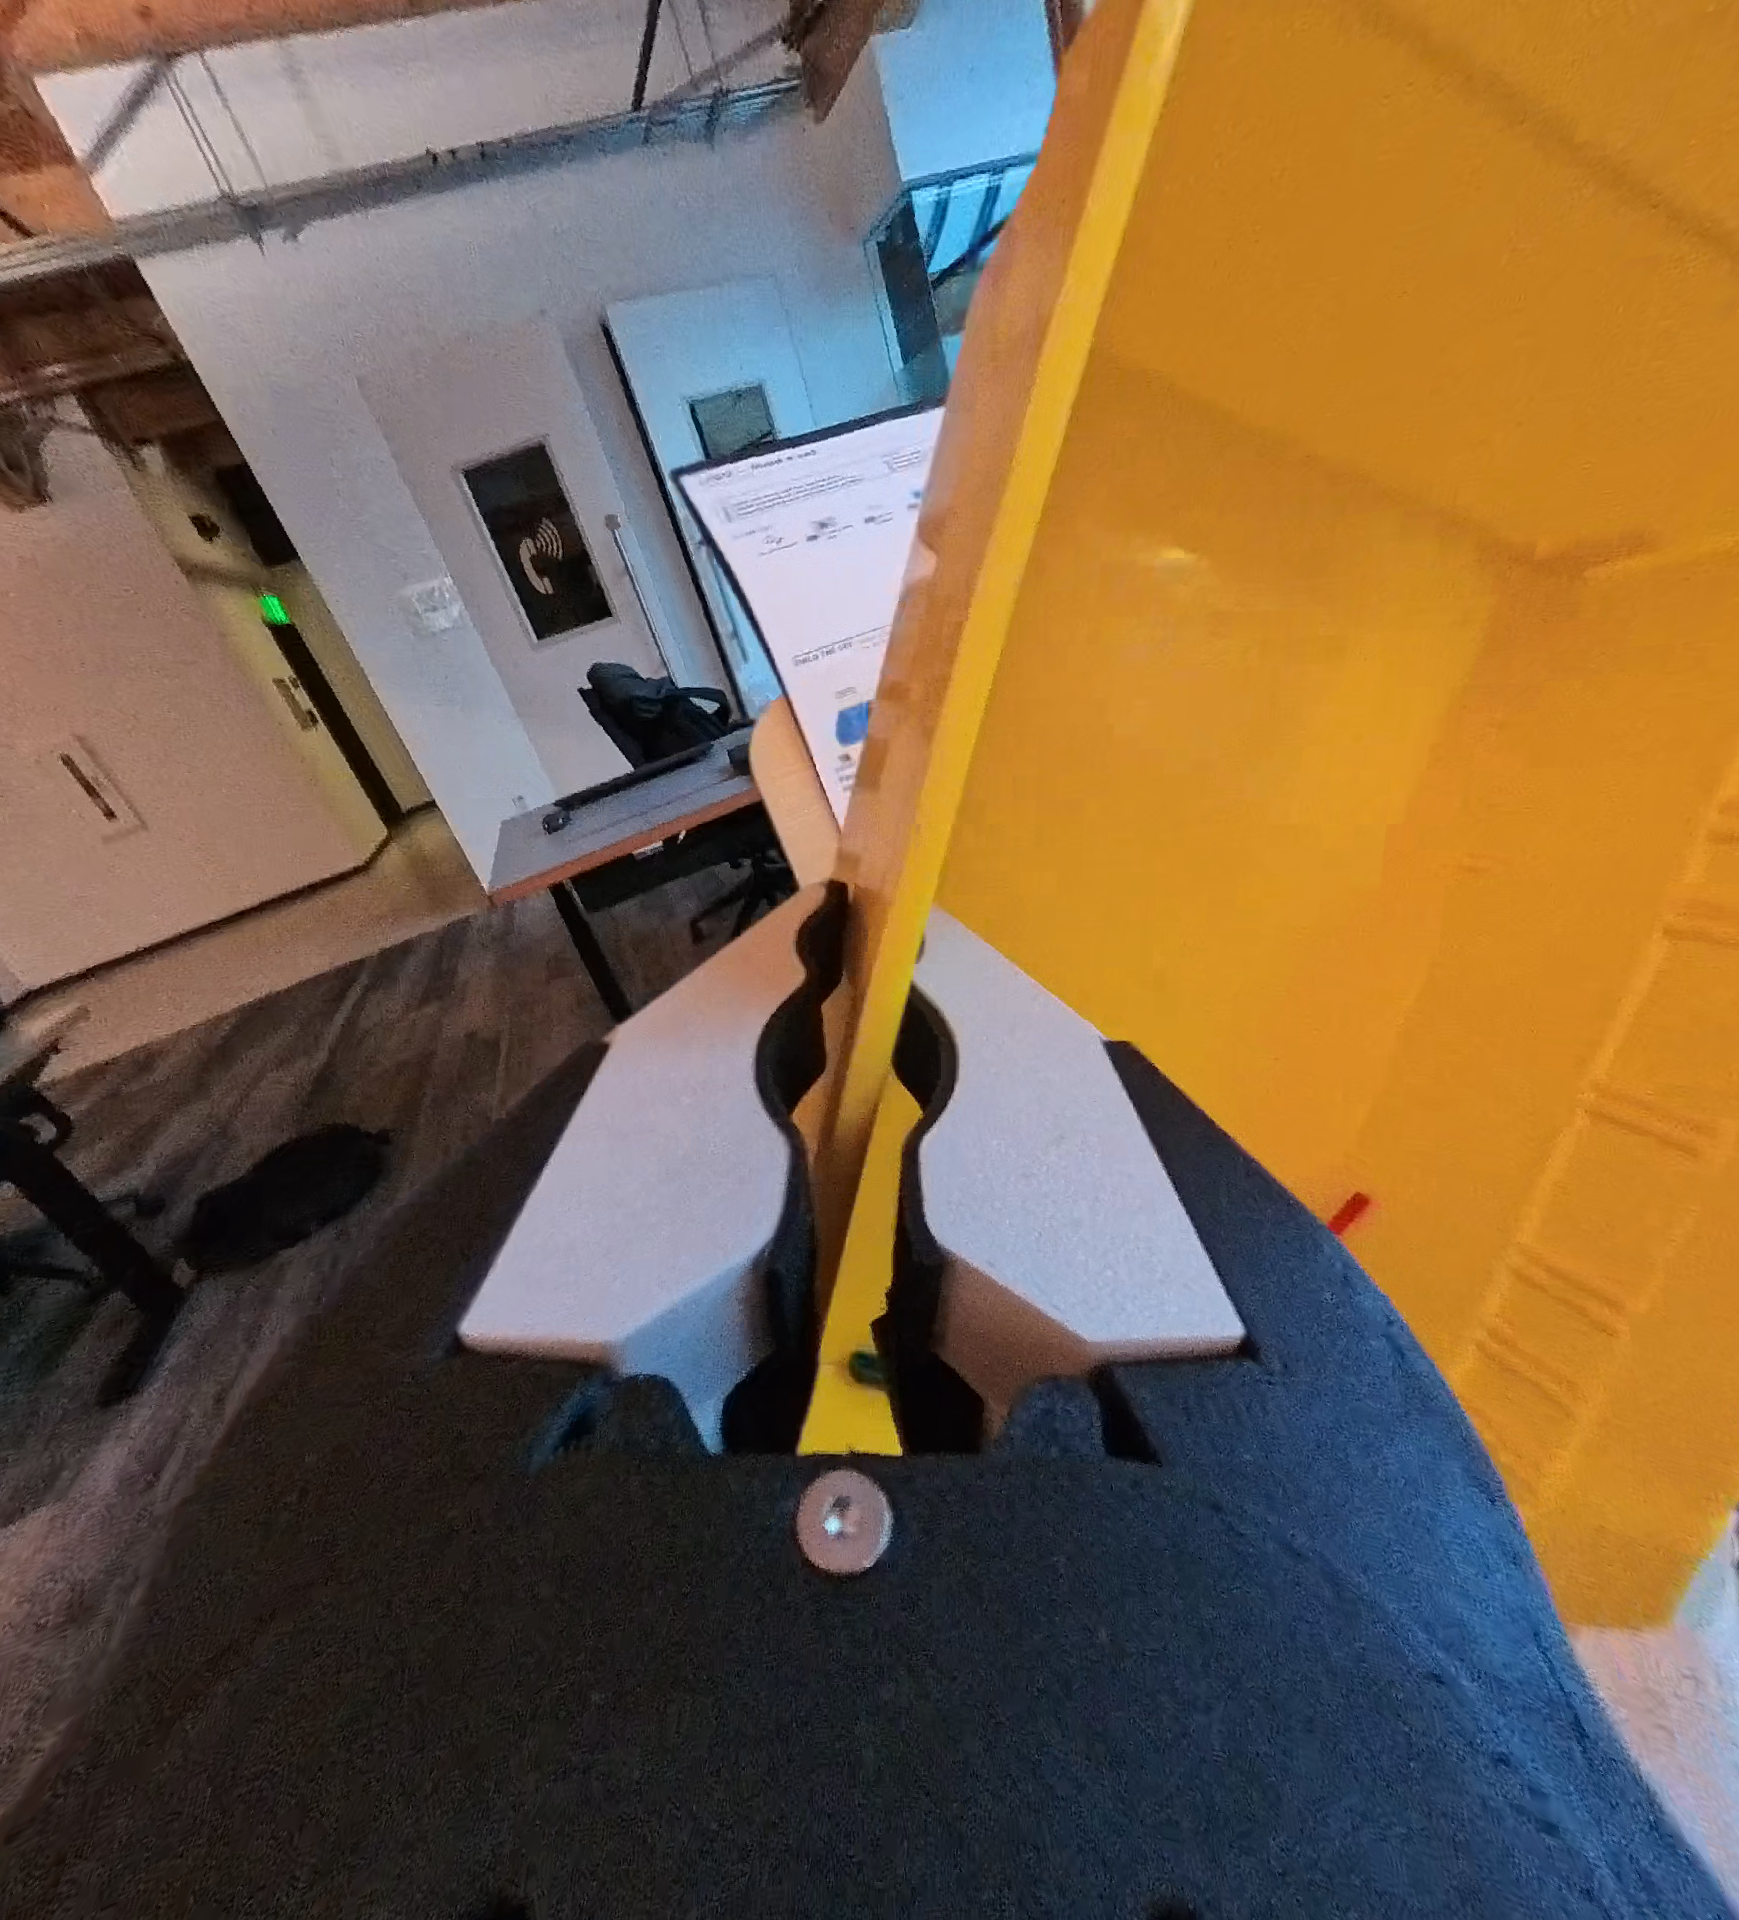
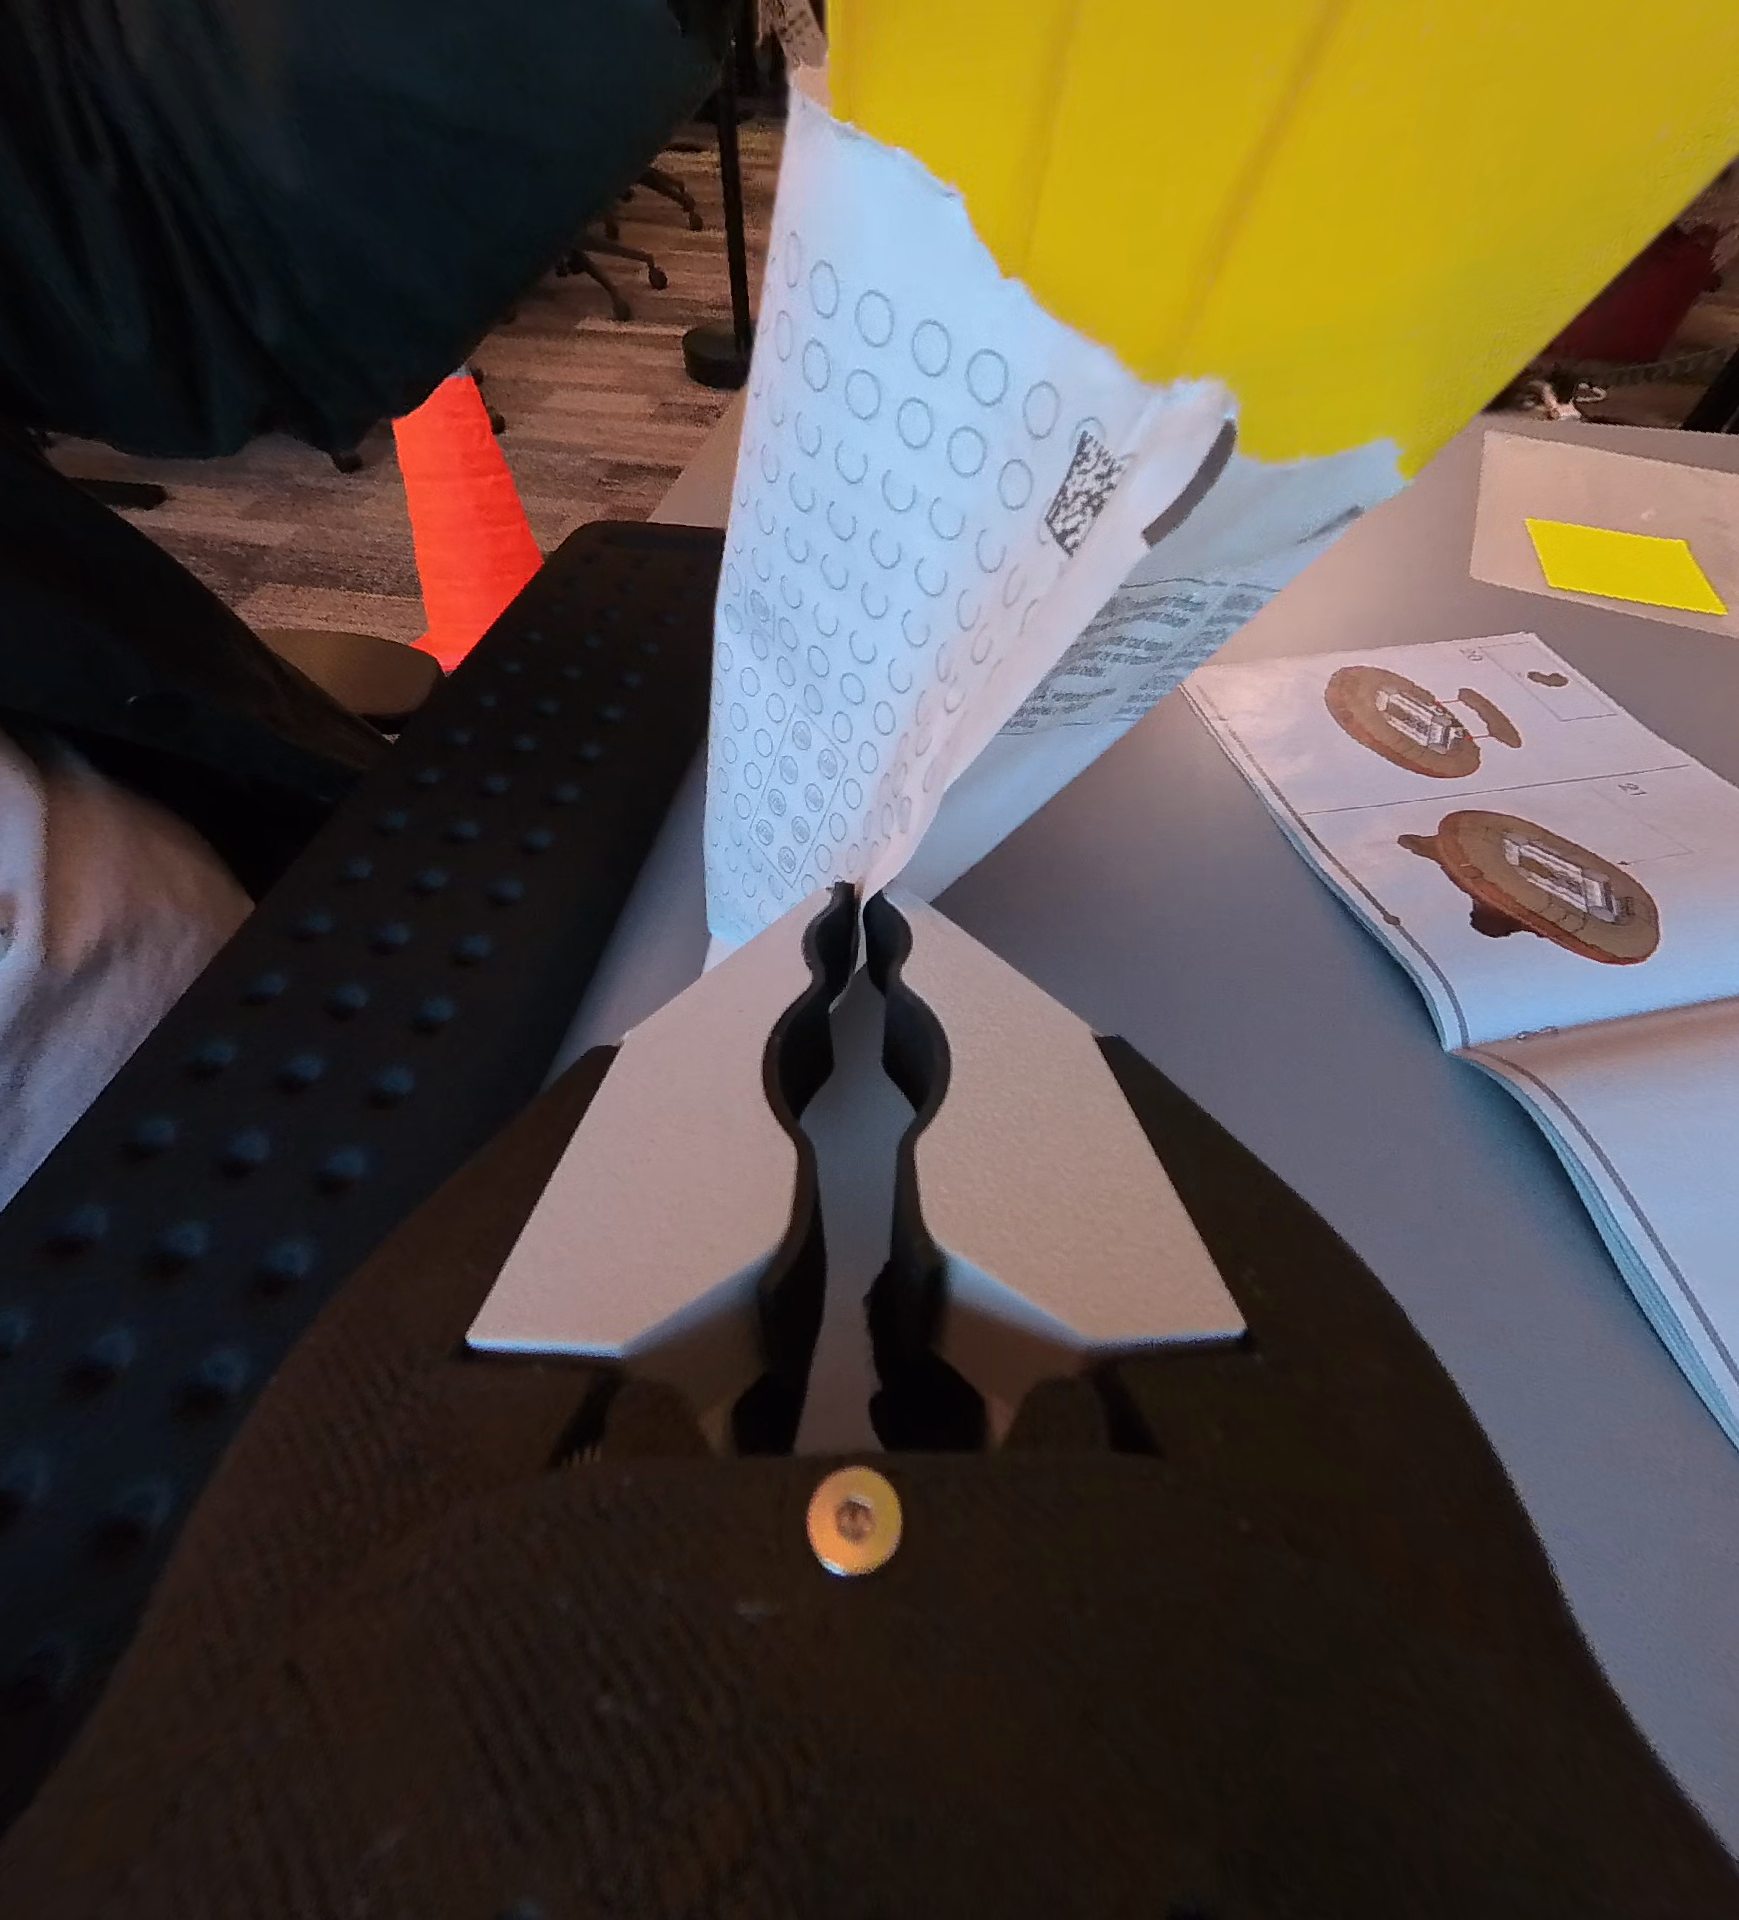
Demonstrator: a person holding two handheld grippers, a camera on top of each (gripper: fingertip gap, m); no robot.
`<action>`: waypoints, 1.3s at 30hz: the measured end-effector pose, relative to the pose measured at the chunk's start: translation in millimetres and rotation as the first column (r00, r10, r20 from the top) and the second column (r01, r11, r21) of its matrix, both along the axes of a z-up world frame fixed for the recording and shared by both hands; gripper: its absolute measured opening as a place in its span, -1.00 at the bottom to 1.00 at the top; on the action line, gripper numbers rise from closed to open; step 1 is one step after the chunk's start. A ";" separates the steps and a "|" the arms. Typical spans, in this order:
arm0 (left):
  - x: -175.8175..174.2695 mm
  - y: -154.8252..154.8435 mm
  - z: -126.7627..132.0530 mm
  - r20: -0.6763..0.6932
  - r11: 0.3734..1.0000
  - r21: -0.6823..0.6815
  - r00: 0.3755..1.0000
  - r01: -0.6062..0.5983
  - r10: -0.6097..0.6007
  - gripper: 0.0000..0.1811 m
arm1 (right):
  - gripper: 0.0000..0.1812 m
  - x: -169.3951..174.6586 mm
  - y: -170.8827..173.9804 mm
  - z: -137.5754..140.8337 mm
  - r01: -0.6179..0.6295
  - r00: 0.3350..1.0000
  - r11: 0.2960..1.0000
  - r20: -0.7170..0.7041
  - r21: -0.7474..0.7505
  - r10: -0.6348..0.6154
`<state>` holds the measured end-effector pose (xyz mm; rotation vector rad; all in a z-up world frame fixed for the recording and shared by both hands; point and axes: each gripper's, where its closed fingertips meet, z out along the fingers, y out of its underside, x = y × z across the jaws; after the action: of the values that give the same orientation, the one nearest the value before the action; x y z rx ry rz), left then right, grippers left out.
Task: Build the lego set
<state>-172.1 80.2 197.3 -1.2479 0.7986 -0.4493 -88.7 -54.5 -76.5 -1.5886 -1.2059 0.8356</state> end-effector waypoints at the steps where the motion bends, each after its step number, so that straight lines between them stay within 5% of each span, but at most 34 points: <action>1: 2.1 -1.1 -1.0 -0.027 1.000 0.014 1.000 0.000 0.000 -0.95 | -1.00 -0.2 0.0 -0.6 -0.002 1.000 1.000 -0.002 -0.006 0.002; 28: -7.3 -8.3 4.5 0.054 0.999 0.024 0.998 0.023 -0.024 -0.95 | -1.00 2.5 1.4 -1.2 0.011 1.000 1.000 0.015 0.011 -0.011; 39: -0.7 -19.1 1.3 -0.026 0.994 0.107 1.000 0.020 -0.018 -0.96 | -1.00 1.8 1.5 -2.5 0.005 1.000 1.000 0.011 -0.001 -0.005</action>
<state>-172.8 61.1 198.7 -1.1489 0.8454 -0.4019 -86.9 -53.0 -79.1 -1.5983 -1.2085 0.8258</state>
